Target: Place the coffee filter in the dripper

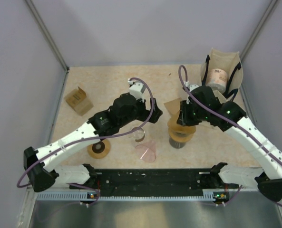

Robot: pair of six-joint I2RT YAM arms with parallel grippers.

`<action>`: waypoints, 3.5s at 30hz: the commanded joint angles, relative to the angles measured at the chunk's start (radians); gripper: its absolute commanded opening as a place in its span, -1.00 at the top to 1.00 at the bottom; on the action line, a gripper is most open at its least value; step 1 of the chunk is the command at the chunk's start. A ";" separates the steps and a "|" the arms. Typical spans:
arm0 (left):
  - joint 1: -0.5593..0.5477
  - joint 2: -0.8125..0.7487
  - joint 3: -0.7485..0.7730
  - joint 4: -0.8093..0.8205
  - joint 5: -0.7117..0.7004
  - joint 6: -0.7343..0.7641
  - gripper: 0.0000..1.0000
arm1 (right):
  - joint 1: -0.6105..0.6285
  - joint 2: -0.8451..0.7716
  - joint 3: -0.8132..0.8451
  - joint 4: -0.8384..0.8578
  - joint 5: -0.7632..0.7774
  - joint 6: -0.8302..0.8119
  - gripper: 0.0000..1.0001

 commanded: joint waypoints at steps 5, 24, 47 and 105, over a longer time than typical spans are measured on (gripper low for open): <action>0.005 -0.064 -0.018 0.010 -0.071 0.011 -0.97 | -0.004 0.021 -0.099 0.063 0.058 -0.020 0.49; 0.010 -0.075 -0.018 0.001 -0.093 0.019 -0.97 | -0.004 0.015 -0.240 0.173 0.059 -0.013 0.49; 0.011 -0.151 -0.046 -0.071 -0.209 -0.012 -0.97 | -0.004 -0.103 -0.030 0.069 0.041 -0.078 0.35; 0.711 -0.227 -0.536 -0.613 -0.183 -0.595 -0.19 | 0.166 -0.109 -0.153 0.499 0.338 -0.201 -0.98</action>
